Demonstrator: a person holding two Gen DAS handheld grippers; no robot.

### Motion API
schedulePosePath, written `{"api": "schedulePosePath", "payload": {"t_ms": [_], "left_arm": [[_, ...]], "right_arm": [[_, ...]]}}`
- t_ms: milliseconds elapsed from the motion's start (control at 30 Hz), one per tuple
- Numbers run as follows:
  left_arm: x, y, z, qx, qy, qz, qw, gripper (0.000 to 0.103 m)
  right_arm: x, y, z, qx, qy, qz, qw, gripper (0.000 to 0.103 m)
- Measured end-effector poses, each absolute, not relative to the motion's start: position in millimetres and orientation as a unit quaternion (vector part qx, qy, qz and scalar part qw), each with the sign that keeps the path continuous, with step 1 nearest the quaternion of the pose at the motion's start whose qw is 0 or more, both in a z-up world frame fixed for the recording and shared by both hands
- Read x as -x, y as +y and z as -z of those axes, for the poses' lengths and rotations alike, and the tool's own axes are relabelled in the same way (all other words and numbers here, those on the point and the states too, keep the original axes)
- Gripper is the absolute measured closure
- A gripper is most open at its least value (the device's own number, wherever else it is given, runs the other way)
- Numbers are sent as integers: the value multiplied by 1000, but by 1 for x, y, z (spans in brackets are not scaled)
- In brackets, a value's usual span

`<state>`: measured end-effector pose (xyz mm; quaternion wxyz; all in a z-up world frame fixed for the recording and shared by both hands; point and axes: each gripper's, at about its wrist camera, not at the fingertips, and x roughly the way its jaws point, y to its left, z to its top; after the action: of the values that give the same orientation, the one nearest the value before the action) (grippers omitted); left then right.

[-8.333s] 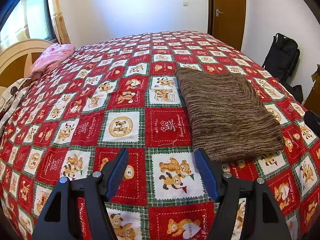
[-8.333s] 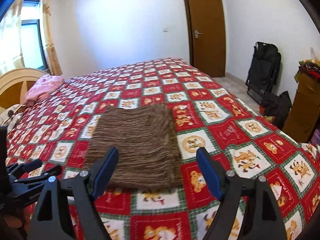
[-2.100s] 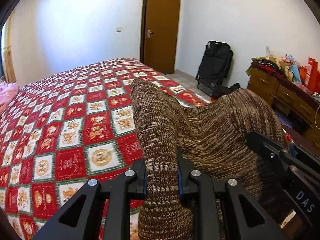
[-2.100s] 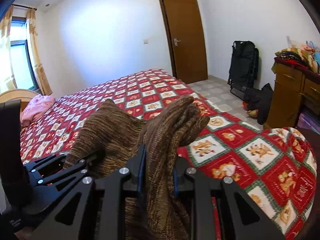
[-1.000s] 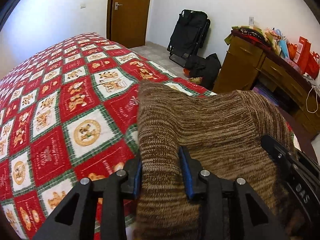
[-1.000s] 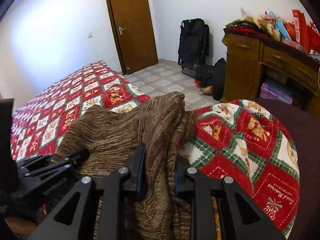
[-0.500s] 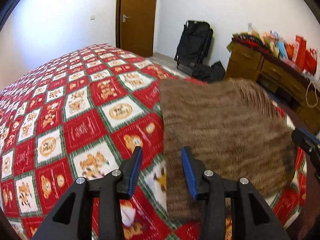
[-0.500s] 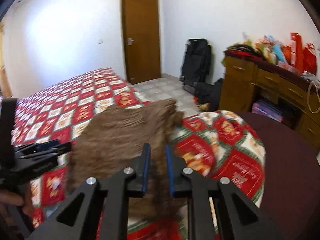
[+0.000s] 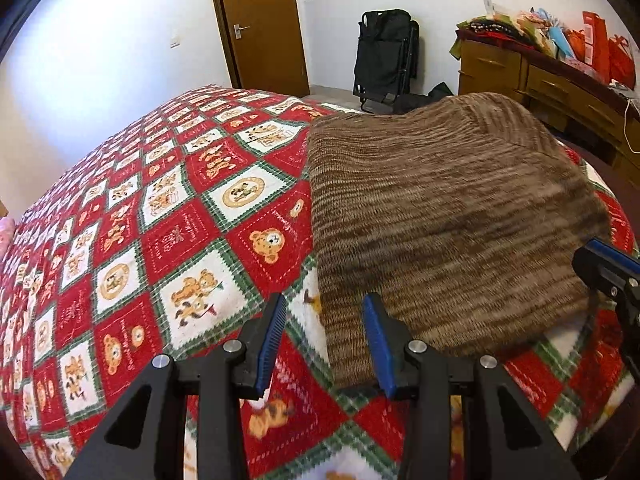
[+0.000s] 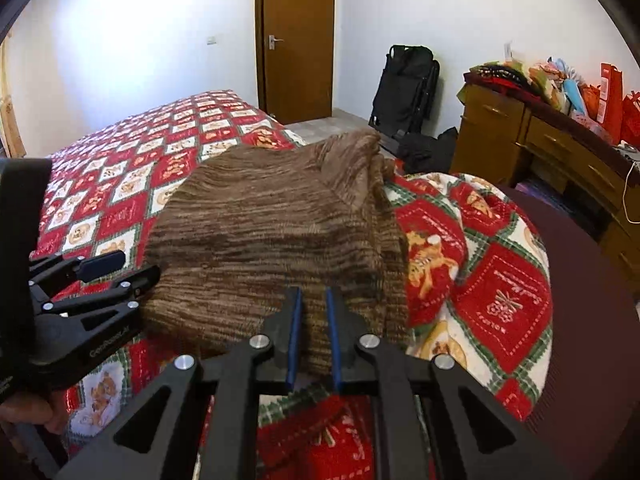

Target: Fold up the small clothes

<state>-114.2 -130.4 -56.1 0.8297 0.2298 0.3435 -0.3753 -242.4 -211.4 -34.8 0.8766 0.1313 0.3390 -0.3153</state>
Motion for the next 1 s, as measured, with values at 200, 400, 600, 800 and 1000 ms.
{"api": "schedulePosePath", "payload": {"t_ms": [200, 400, 600, 800, 1000], "left_arm": [[124, -110, 42, -210, 347, 365, 838, 61], [144, -90, 15, -193, 308, 365, 857, 60], [170, -65, -17, -169, 244, 356, 886, 39], [190, -48, -38, -141, 204, 366, 897, 28], [198, -40, -44, -130, 204, 362, 900, 26]], "right_arm": [[259, -193, 7, -130, 295, 336, 885, 73], [282, -172, -11, -117, 247, 377, 885, 33], [299, -163, -22, -118, 218, 401, 882, 31], [306, -154, -37, -101, 188, 423, 881, 23], [310, -147, -47, -98, 165, 421, 887, 20]]}}
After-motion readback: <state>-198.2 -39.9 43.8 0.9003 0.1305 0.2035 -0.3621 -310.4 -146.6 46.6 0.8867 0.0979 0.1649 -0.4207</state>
